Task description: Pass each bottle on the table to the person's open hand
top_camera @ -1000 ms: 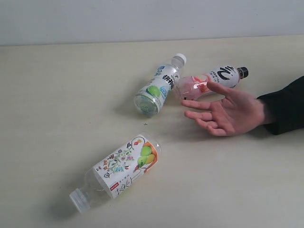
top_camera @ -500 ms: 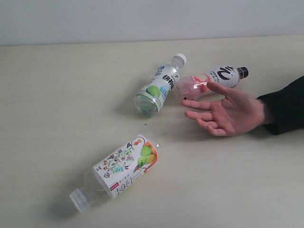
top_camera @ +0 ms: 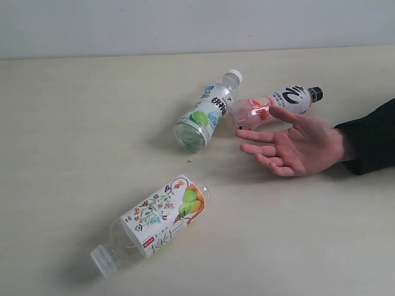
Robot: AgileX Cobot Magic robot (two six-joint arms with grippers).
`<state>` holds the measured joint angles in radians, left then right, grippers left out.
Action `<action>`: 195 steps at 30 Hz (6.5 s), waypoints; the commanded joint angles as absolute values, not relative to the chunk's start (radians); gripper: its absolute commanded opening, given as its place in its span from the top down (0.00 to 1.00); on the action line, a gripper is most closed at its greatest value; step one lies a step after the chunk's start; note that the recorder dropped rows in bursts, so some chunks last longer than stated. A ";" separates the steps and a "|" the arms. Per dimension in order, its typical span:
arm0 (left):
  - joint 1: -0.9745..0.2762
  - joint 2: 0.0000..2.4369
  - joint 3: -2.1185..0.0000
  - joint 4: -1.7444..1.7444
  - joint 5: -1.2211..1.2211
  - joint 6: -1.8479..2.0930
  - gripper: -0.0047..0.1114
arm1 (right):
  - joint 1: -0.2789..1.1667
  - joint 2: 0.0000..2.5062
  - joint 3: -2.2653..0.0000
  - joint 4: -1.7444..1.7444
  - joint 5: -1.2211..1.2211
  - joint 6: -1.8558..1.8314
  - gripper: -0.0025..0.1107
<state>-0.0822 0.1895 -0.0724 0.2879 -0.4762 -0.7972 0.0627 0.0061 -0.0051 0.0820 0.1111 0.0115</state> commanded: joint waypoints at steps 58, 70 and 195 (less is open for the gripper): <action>-0.394 1.536 -1.115 -0.180 0.982 0.695 0.77 | 0.058 0.000 0.000 0.083 0.102 0.010 0.98; -0.650 1.613 -1.115 -0.187 0.987 0.311 0.35 | 0.058 0.000 0.000 0.083 0.102 0.009 0.98; -0.946 2.220 -1.861 0.249 0.782 1.499 0.96 | 0.058 0.000 0.000 0.083 0.107 0.008 0.98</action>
